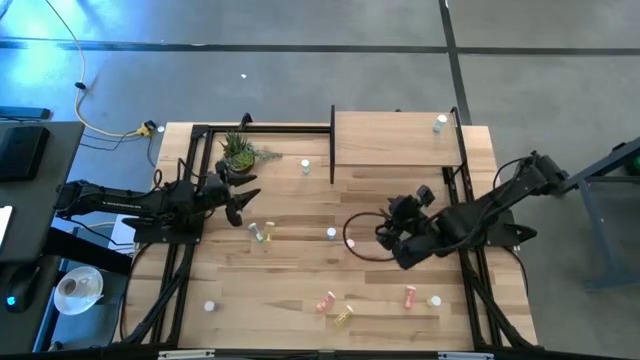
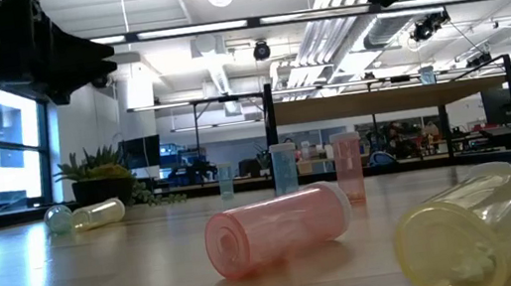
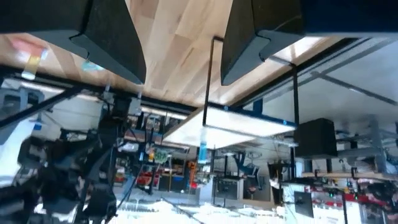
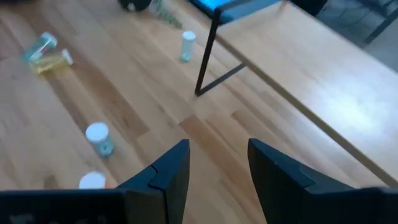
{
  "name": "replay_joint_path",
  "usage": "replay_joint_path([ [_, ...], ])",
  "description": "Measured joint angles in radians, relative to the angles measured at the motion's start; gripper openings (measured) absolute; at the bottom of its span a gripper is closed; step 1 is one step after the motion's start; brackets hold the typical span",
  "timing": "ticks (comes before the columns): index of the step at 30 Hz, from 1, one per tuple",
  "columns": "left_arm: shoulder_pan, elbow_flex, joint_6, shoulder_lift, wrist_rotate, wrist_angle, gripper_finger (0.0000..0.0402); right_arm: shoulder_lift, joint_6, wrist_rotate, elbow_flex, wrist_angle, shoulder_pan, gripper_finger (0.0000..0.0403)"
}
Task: Pick and place medicine bottles onto shelf by color
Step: Put the light blue pill bottle on the shelf
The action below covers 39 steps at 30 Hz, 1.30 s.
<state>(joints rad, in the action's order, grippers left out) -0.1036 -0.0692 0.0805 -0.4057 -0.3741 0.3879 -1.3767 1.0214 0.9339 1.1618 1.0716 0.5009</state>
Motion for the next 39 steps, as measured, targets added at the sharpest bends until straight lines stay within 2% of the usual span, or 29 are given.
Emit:
replay_joint_path([
  [3,0.000,0.000,-0.041,0.000,0.025,0.070,0.0200,-0.038,0.017,0.063,0.000,0.000,0.017,0.0154],
  [6,0.000,-0.015,-0.111,0.000,0.066,0.111,0.0200,-0.044,-0.011,0.053,0.001,-0.001,0.015,0.0154],
  [9,0.000,-0.080,-0.163,-0.009,0.076,0.066,0.0200,-0.035,0.009,0.025,0.002,-0.002,0.010,0.0154],
  [13,-0.014,-0.202,-0.246,-0.079,0.076,-0.044,0.0200,-0.013,-0.006,0.062,0.002,-0.012,0.010,0.0154],
  [19,-0.112,-0.411,-0.300,-0.279,0.085,-0.248,0.0200,0.004,-0.009,0.113,0.002,-0.019,0.010,0.0154],
  [25,-0.246,-0.565,-0.336,-0.518,0.214,-0.354,0.0200,0.004,-0.020,0.105,0.002,-0.015,0.011,0.0154],
  [33,-0.374,-0.668,-0.327,-0.784,0.327,-0.369,0.0200,0.004,-0.038,0.110,0.002,-0.028,0.011,0.0154],
  [39,-0.431,-0.717,-0.289,-0.929,0.339,-0.369,0.0200,0.004,-0.061,0.113,0.002,-0.041,0.011,0.0154],
])
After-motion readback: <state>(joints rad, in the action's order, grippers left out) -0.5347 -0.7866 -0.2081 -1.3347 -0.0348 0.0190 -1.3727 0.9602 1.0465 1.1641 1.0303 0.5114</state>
